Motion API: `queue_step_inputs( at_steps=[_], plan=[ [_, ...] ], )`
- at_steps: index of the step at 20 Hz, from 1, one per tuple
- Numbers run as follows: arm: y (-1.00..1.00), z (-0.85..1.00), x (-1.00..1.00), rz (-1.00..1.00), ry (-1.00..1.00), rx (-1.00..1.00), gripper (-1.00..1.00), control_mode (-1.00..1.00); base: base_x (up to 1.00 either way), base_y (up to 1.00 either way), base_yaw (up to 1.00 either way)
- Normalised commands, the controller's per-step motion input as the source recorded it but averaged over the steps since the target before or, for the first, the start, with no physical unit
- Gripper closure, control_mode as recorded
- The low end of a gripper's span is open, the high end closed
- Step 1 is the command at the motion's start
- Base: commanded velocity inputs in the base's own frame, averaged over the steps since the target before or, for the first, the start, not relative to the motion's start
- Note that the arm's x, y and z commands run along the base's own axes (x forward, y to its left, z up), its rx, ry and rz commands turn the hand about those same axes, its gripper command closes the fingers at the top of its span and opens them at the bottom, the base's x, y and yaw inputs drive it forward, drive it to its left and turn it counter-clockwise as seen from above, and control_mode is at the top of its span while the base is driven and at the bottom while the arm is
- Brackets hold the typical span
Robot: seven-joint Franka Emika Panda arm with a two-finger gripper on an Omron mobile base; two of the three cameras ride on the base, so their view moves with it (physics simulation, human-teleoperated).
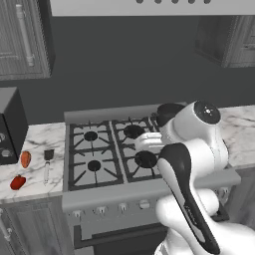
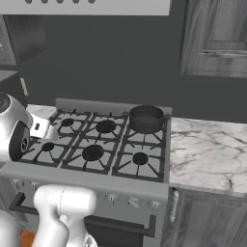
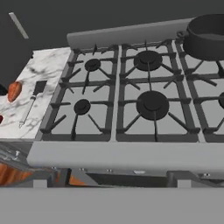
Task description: Put the bell pepper and sweet potato in the pot. Retrieve the spatula and lightly stir the vegetables in the pot.
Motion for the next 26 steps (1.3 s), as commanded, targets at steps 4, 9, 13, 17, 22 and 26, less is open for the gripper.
queue_step_inputs(
  at_steps=[4,9,13,17,22,26],
  plan=[
    [0.00,0.00,0.00,0.00,0.00,0.00,-1.00,-1.00,0.00,0.00,0.00],
    [0.16,-0.09,-0.10,0.00,-0.03,0.00,-1.00,1.00,-0.06,0.20,-0.01],
    [0.00,0.00,0.00,0.00,0.00,0.00,-1.00,1.00,-0.22,1.00,-0.16],
    [0.00,0.00,0.00,0.00,0.00,0.00,-1.00,1.00,-0.11,1.00,-0.21],
    [0.00,0.00,0.00,0.00,0.00,0.00,-1.00,1.00,-0.01,0.74,-0.07],
    [0.03,-0.12,0.00,0.02,0.00,0.00,-1.00,-1.00,0.00,0.24,0.00]
  ],
)
